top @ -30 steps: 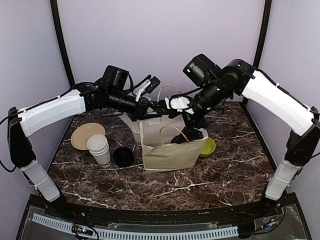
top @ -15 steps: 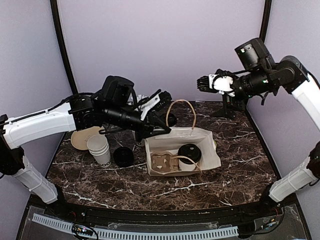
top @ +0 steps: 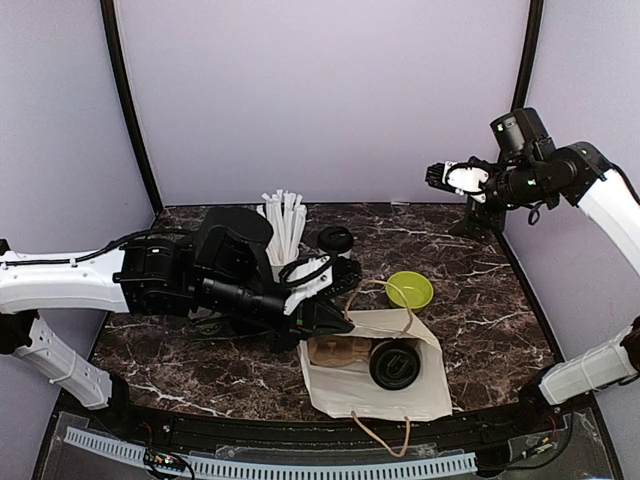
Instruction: Pack the takeout coffee
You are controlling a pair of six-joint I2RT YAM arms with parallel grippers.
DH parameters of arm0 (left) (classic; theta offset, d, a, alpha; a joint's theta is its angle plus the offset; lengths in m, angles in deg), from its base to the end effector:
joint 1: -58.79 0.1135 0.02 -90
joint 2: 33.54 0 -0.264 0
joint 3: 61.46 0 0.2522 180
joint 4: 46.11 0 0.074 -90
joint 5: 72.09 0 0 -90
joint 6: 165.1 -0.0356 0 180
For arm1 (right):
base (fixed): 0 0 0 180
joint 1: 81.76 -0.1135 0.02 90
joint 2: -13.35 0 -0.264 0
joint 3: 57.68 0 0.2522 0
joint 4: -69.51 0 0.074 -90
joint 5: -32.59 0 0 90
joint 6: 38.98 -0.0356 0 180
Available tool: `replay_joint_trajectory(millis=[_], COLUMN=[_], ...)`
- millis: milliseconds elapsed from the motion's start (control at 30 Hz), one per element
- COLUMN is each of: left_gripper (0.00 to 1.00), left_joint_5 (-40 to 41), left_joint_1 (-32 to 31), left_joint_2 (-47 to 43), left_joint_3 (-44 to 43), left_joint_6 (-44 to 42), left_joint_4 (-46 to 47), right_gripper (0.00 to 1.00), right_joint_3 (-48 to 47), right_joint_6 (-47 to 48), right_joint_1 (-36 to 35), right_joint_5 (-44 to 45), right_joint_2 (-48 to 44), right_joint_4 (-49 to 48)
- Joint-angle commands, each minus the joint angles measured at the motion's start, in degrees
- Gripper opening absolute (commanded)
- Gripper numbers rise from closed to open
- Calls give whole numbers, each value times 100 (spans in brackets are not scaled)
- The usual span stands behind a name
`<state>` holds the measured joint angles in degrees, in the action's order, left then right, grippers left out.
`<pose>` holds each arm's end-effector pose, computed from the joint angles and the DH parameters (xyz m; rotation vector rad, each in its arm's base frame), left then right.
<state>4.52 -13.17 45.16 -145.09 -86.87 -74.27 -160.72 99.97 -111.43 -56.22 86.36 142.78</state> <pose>0.0911 -0.3062 0.3512 1.5042 1.4380 -0.8963 0.2098 0.1187 0.4171 -1.4700 1.8119 -0.1928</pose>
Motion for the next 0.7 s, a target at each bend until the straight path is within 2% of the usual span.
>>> replay_joint_trajectory(millis=[0,267,400,667], left_gripper=[0,0,0,0], left_joint_5=[248,460,473,-1165], left_joint_1=[-45,-38,169,1418], left_joint_2=[-185,3,197,571], left_joint_3=[64,-188,-486,-814], left_joint_6=[-17,-67,114,786], left_joint_4=[302,166,-96,-292], right_gripper=[99,99,97,94], right_joint_3=[51,-64,-345,-728], right_joint_6=[-141,-294,-459,-536], right_joint_1=[23,39,107,313], right_joint_5=[-252,-733,-1192,-1896], right_joint_2=[-36,125,442,909], right_joint_4=[-228,115,322,601])
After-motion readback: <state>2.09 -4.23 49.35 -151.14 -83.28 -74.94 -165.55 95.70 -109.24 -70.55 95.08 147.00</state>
